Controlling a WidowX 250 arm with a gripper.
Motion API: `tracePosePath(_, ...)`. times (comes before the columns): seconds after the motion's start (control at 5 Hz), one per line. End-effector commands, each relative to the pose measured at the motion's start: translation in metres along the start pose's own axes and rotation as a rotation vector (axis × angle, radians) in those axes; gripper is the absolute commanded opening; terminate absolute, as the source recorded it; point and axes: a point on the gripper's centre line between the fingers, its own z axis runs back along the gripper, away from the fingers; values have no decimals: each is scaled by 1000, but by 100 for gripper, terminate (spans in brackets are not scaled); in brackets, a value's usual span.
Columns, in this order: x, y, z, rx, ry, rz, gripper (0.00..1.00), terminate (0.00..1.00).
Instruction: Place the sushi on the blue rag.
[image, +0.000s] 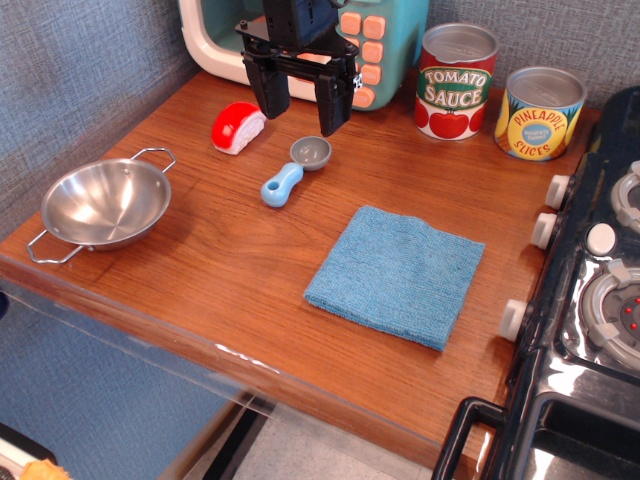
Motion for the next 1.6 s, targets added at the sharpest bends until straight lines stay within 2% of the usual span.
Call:
tracePosePath(0.0,0,0,0,0,0,0,100,0)
tracePosePath(0.2,6,19,-2,-17,-10,-81,100,0)
tracePosePath(0.4,9,49,-1,12,-32,-14,100,0)
tracePosePath(0.6,9,69,3,95,-41,40,100,0)
tracePosePath(0.8,9,98,-4,120,-15,112,100,0)
tracePosePath(1.0,14,113,-5,186,-18,170,100,0)
tracePosePath(1.4,19,136,-33,110,-7,243,100,0)
